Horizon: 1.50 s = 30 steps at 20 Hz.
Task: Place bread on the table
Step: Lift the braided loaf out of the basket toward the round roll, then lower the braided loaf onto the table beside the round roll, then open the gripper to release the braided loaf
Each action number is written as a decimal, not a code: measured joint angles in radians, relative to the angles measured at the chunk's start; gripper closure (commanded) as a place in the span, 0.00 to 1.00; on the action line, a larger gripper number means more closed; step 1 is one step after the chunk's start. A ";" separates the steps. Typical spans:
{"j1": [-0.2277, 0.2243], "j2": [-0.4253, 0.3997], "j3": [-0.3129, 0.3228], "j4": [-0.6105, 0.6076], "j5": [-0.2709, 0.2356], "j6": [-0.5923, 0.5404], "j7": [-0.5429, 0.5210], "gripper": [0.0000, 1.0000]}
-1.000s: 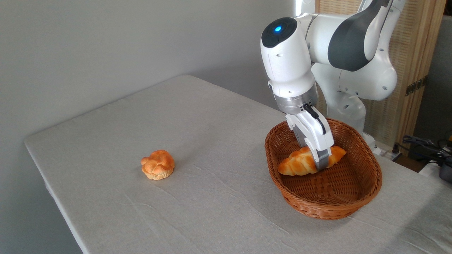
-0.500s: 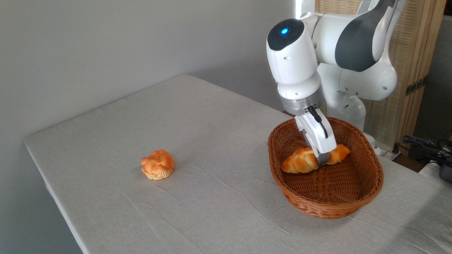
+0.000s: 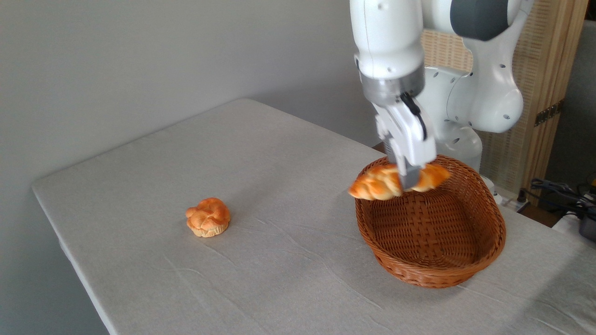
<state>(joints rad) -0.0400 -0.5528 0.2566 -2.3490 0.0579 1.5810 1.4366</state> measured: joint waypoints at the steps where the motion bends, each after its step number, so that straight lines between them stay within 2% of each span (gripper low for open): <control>1: -0.016 0.018 -0.002 0.041 -0.039 0.000 -0.005 0.59; 3: -0.068 0.081 -0.009 0.141 -0.105 0.000 -0.126 0.59; 5: -0.135 0.176 -0.019 0.243 -0.127 0.003 -0.286 0.59; 7: -0.183 0.286 -0.026 0.311 -0.138 0.057 -0.394 0.58; 10: -0.218 0.438 -0.028 0.345 -0.164 0.228 -0.522 0.38; 12: -0.236 0.510 -0.029 0.351 -0.165 0.286 -0.565 0.06; 13: -0.240 0.534 -0.029 0.354 -0.165 0.302 -0.576 0.00; 17: -0.241 0.571 -0.028 0.360 -0.164 0.332 -0.579 0.00; 30: -0.242 0.579 -0.042 0.360 -0.162 0.335 -0.579 0.00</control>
<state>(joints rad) -0.2817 0.0260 0.2150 -1.9885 -0.1041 1.9160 0.8572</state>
